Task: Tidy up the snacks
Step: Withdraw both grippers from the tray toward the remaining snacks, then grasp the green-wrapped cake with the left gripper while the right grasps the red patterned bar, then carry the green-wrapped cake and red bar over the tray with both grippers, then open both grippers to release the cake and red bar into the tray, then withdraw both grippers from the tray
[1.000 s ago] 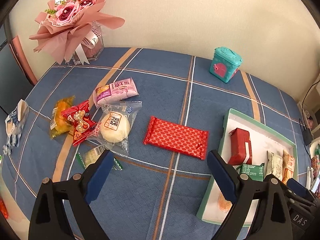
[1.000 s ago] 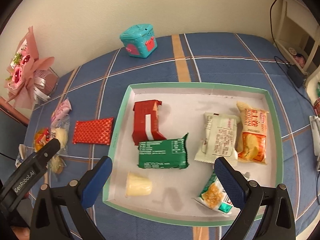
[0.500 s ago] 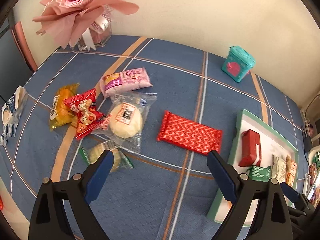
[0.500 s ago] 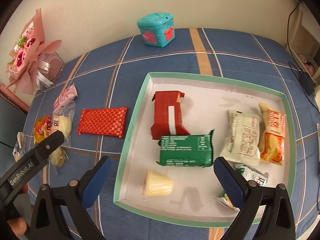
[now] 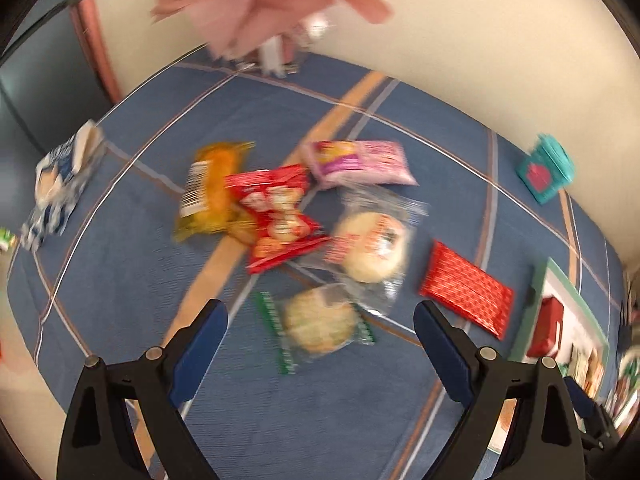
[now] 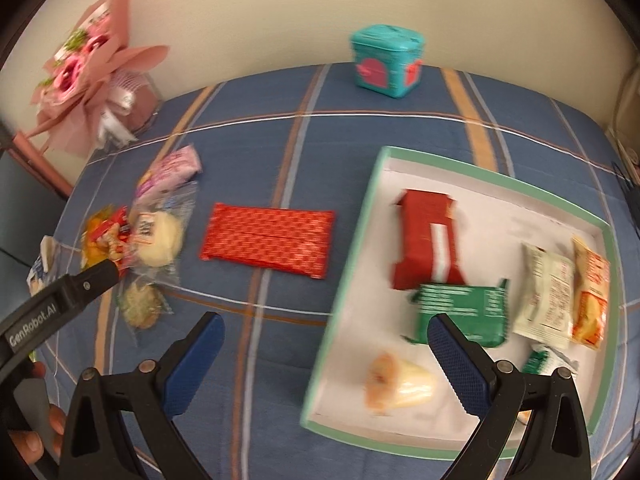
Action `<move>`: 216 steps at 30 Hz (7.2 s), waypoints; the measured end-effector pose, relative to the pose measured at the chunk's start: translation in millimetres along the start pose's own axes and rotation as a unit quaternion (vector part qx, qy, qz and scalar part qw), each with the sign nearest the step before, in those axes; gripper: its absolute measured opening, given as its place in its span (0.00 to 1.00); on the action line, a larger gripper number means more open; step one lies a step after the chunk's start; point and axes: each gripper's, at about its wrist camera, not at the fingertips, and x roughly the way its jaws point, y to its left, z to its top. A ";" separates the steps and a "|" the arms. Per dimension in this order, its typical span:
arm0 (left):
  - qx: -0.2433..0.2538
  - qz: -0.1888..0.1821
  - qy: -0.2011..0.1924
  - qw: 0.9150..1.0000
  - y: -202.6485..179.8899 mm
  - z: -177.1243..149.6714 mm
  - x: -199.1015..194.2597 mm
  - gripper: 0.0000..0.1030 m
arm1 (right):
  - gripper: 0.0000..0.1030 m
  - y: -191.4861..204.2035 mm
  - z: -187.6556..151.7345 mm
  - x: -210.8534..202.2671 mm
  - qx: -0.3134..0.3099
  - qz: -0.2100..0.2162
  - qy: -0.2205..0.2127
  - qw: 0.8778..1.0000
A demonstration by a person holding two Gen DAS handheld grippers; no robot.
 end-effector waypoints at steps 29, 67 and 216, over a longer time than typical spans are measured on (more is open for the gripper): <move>-0.078 -0.027 0.087 0.993 20.8 10.8 75.6 0.92 | 0.91 31.6 89.1 107.4 -0.098 0.059 0.095 0.989; -0.055 -0.031 0.102 0.993 1.3 11.1 93.4 0.67 | 0.54 66.0 25.8 88.7 -0.128 -0.029 0.077 0.988; 0.085 -0.095 0.009 0.992 -149.5 -59.9 -35.5 0.54 | 0.50 -130.6 -23.2 -91.1 0.128 -0.058 -0.026 0.990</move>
